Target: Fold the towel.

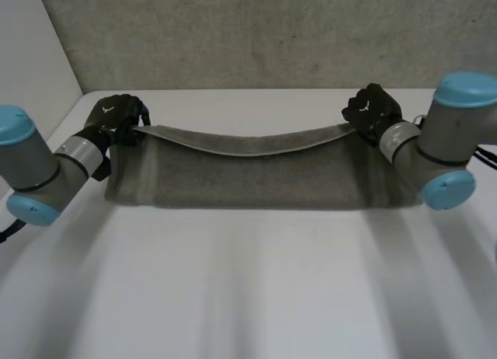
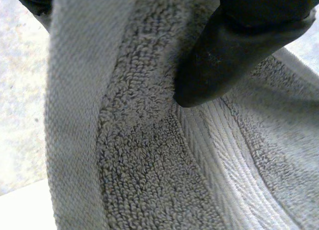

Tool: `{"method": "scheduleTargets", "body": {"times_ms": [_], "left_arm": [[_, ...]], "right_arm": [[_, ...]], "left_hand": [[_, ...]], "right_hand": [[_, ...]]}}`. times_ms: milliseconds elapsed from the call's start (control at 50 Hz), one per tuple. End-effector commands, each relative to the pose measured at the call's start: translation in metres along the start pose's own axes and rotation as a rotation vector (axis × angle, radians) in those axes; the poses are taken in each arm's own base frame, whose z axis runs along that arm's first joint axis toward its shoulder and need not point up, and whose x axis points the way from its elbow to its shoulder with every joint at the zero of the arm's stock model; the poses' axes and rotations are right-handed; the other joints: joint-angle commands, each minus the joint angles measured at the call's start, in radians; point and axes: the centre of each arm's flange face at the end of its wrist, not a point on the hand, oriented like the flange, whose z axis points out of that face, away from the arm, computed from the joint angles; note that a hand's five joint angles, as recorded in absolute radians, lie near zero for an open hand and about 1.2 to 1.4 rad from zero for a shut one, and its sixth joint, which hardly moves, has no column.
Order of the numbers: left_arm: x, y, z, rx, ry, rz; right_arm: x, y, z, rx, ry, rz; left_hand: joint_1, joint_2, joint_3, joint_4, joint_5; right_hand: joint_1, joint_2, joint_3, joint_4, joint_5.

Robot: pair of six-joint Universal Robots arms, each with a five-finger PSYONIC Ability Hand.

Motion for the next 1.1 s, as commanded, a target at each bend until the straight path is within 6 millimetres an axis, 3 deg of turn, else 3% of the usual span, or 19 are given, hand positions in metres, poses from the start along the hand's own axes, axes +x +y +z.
{"method": "scheduleTargets", "body": {"times_ms": [20,140,180,200,220,240,260,320,460,660,700,760,820,880,960,980,1020,1100], "left_arm": [[-0.014,0.028,0.017,-0.074,-0.054,-0.012],[-0.017,0.039,0.022,-0.103,-0.057,-0.013],[-0.019,0.044,0.023,-0.107,-0.073,-0.013],[-0.019,0.044,0.023,-0.108,-0.073,-0.013],[-0.020,0.044,0.024,-0.108,-0.082,-0.012],[-0.020,0.044,0.024,-0.108,-0.082,-0.012],[-0.021,0.045,0.024,-0.108,-0.094,-0.012],[-0.021,0.043,0.024,-0.102,-0.108,-0.008],[-0.021,0.034,0.026,-0.084,-0.115,-0.001],[-0.023,0.002,0.018,-0.065,-0.190,0.002],[-0.019,-0.008,0.007,-0.084,-0.200,-0.004],[-0.016,-0.015,0.001,-0.086,-0.200,-0.009],[-0.006,-0.032,-0.021,-0.097,-0.196,-0.018],[0.000,-0.036,-0.028,-0.103,-0.193,-0.020],[0.015,-0.040,-0.052,-0.132,-0.185,-0.031],[0.022,-0.041,-0.058,-0.136,-0.176,-0.031],[0.031,-0.042,-0.064,-0.132,-0.160,-0.027],[0.048,-0.046,-0.079,-0.115,-0.135,-0.019]], "right_arm": [[-0.019,0.012,0.021,-0.003,0.036,-0.009],[-0.028,0.026,0.034,-0.039,0.071,-0.015],[-0.032,0.027,0.036,-0.043,0.072,-0.020],[-0.036,0.028,0.038,-0.039,0.071,-0.017],[-0.036,0.028,0.038,-0.039,0.071,-0.017],[-0.038,0.027,0.040,-0.038,0.073,-0.013],[-0.040,0.030,0.041,-0.049,0.079,-0.013],[-0.037,0.033,0.043,-0.074,0.107,-0.011],[-0.027,0.030,0.046,-0.081,0.155,-0.006],[-0.002,0.012,0.047,-0.023,0.218,0.119],[0.013,0.002,0.040,-0.016,0.230,0.176],[0.016,-0.002,0.026,-0.057,0.179,0.237],[0.021,-0.002,0.016,-0.088,0.152,0.267],[0.029,-0.008,-0.011,-0.158,0.084,0.337],[0.026,-0.003,-0.045,-0.282,-0.012,0.406],[0.026,-0.003,-0.045,-0.283,-0.012,0.406],[0.019,0.004,-0.067,-0.357,-0.072,0.434],[0.016,0.014,-0.086,-0.403,-0.094,0.453]], "left_hand": [[-0.037,-0.119,-0.116,-0.128,-0.078],[-0.273,-0.355,-0.352,-0.363,-0.313],[-0.603,-0.684,-0.681,-0.693,-0.643],[-0.604,-0.686,-0.683,-0.695,-0.645],[-0.735,-0.817,-0.814,-0.826,-0.775],[-0.736,-0.818,-0.815,-0.827,-0.777],[-0.847,-0.929,-0.926,-0.937,-0.887],[-1.009,-1.091,-1.088,-1.100,-1.049],[-1.007,-1.088,-1.086,-1.097,-1.047],[-1.001,-1.083,-1.080,-1.091,-1.041],[-1.001,-1.083,-1.080,-1.091,-1.041],[-1.001,-1.083,-1.080,-1.091,-1.041],[-1.001,-1.083,-1.080,-1.091,-1.041],[-1.001,-1.083,-1.080,-1.091,-1.041],[-1.001,-1.083,-1.080,-1.091,-1.041],[-1.001,-1.083,-1.080,-1.091,-1.041],[-1.001,-1.083,-1.080,-1.091,-1.041],[-1.001,-1.083,-1.080,-1.091,-1.041]], "right_hand": [[0.071,0.066,0.064,0.063,0.048],[0.071,0.066,0.064,0.063,0.048],[0.071,0.066,0.064,0.063,0.048],[-0.321,-0.325,-0.327,-0.328,-0.343],[-0.325,-0.329,-0.331,-0.332,-0.347],[-0.822,-0.826,-0.828,-0.829,-0.844],[-1.151,-1.155,-1.158,-1.159,-1.173],[-1.151,-1.155,-1.158,-1.159,-1.173],[-1.151,-1.155,-1.158,-1.159,-1.173],[-1.151,-1.155,-1.158,-1.159,-1.173],[-1.151,-1.155,-1.158,-1.159,-1.173],[-1.151,-1.155,-1.158,-1.159,-1.173],[-1.151,-1.155,-1.158,-1.159,-1.173],[-1.151,-1.155,-1.158,-1.159,-1.173],[-1.151,-1.155,-1.158,-1.159,-1.173],[-1.151,-1.155,-1.158,-1.159,-1.173],[-1.151,-1.155,-1.158,-1.159,-1.173],[-1.151,-1.155,-1.158,-1.159,-1.173]]}}
